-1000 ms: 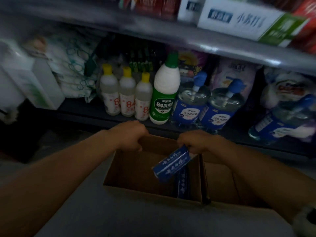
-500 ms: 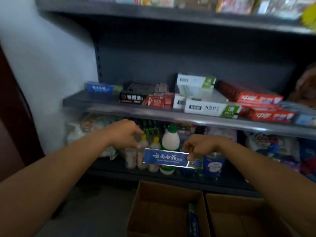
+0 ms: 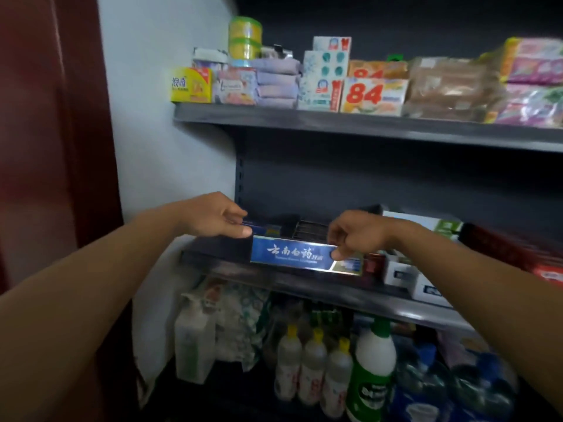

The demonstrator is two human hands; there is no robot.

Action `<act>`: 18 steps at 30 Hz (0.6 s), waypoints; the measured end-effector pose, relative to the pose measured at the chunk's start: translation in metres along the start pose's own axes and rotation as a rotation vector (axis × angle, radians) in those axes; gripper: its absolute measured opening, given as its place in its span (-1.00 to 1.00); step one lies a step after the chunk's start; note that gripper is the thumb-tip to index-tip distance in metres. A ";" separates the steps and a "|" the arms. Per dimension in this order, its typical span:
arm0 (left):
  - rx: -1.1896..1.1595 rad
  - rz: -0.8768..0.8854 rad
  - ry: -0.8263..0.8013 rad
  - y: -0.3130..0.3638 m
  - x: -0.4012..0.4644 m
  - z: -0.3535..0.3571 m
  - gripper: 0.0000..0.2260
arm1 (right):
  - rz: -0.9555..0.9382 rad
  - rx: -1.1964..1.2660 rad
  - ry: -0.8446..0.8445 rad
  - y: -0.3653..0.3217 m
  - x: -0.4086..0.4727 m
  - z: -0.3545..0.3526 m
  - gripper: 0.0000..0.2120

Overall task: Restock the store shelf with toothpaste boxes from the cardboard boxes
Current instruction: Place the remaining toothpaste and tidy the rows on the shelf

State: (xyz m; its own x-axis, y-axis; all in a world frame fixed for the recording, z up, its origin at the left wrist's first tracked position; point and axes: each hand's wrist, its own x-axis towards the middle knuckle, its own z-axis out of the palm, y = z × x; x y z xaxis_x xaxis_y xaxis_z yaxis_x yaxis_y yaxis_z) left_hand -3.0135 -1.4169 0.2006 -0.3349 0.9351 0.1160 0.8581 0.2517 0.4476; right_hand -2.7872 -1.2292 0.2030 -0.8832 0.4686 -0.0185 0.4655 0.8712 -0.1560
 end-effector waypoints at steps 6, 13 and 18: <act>0.096 0.012 0.024 -0.047 0.046 -0.010 -0.54 | -0.074 -0.027 0.054 -0.027 0.084 -0.002 -0.79; 0.298 -0.073 0.123 -0.105 0.105 -0.013 -0.64 | -0.101 -0.039 0.117 -0.042 0.178 0.018 -0.72; 0.248 -0.168 0.184 -0.143 0.146 0.002 -0.68 | -0.086 -0.049 0.109 -0.037 0.232 0.043 -0.72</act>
State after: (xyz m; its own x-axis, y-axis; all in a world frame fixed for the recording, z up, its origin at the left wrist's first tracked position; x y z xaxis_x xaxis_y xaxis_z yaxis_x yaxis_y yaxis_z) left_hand -3.1841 -1.3162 0.1516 -0.5249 0.8203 0.2271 0.8458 0.4725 0.2479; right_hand -3.0121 -1.1591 0.1617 -0.9097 0.4028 0.1010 0.3931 0.9137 -0.1035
